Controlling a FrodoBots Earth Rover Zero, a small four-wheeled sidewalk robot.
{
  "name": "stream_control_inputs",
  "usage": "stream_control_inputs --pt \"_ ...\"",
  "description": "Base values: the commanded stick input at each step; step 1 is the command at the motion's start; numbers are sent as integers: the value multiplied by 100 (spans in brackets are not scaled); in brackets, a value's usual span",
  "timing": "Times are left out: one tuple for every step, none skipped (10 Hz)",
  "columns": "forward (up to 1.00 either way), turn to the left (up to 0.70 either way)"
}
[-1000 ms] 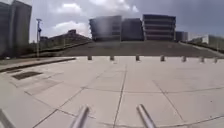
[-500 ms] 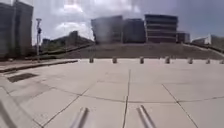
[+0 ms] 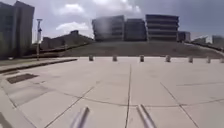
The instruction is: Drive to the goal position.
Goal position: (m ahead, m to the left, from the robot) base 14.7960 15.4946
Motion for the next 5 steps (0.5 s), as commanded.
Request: stream_control_inputs --pt "100 4" --pt "100 4" --pt "100 4" --pt "100 4" --pt "100 4"
